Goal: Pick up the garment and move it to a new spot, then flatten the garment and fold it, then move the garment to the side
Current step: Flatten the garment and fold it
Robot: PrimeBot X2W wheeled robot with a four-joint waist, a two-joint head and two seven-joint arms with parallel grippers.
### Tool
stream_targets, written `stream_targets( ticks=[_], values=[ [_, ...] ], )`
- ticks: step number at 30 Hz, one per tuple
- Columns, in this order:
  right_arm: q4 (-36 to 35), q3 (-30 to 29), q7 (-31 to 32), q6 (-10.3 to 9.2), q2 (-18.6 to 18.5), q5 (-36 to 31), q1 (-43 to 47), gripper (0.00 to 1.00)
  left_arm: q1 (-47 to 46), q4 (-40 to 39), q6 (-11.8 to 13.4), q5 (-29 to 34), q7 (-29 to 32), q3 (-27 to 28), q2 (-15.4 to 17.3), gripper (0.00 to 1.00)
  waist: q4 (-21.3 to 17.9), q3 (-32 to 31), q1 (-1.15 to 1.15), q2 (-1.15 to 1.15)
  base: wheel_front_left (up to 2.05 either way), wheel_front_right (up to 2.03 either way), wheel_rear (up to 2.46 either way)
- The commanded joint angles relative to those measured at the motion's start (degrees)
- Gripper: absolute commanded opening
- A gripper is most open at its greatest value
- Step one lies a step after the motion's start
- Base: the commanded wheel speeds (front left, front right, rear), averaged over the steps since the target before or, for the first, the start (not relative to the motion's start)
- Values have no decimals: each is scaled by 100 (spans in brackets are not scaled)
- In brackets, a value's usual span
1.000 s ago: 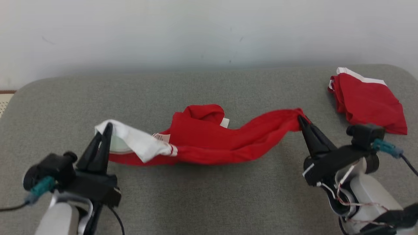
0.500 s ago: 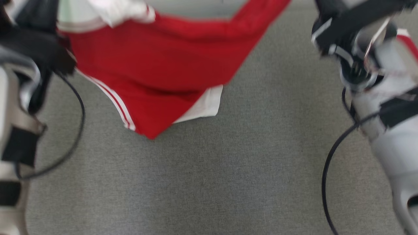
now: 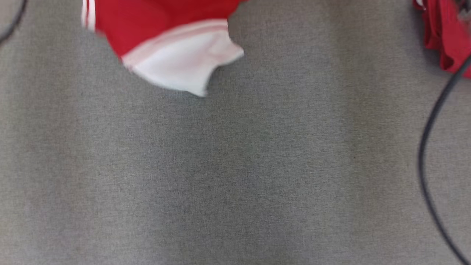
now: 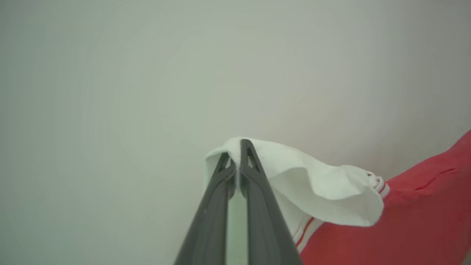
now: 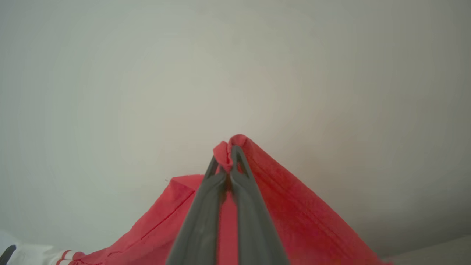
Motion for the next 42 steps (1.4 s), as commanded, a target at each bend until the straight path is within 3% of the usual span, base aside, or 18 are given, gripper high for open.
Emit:
stream_targets(
  ticks=[1, 13, 20, 26, 31, 42],
  values=[
    [90, -17, -52, 2, -20, -33, -162, 0, -161, 92, 4, 2, -8, -39, -29, 0, 63, 86, -3, -2, 0, 0, 0],
    [1070, -265, -737, 3, -73, -374, -1755, 0, -1988, 1206, 24, 123, -608, -404, -604, 0, 295, 82, -3, -2, 0, 0, 0],
    [1024, -113, -814, 2, -73, -442, -1740, 0, -2186, 1589, 56, -36, -949, -323, -718, 0, 387, 323, -3, -2, 0, 0, 0],
    [625, 143, -688, 2, -161, -314, -1370, 0, -1853, 1704, 18, -154, -1100, -353, -607, 0, 395, 595, -3, -2, 0, 0, 0],
    [-100, 460, -602, 2, -284, 21, -658, 0, -1353, 1395, 10, -299, -1197, -386, -463, 0, 284, 609, -3, -2, 0, 0, 0],
    [-1560, 1026, -764, 2, -624, 1029, 1826, 0, 1119, -114, 5, -996, -1209, -110, -128, 0, 26, -389, -3, -2, 0, 0, 0]
  ],
)
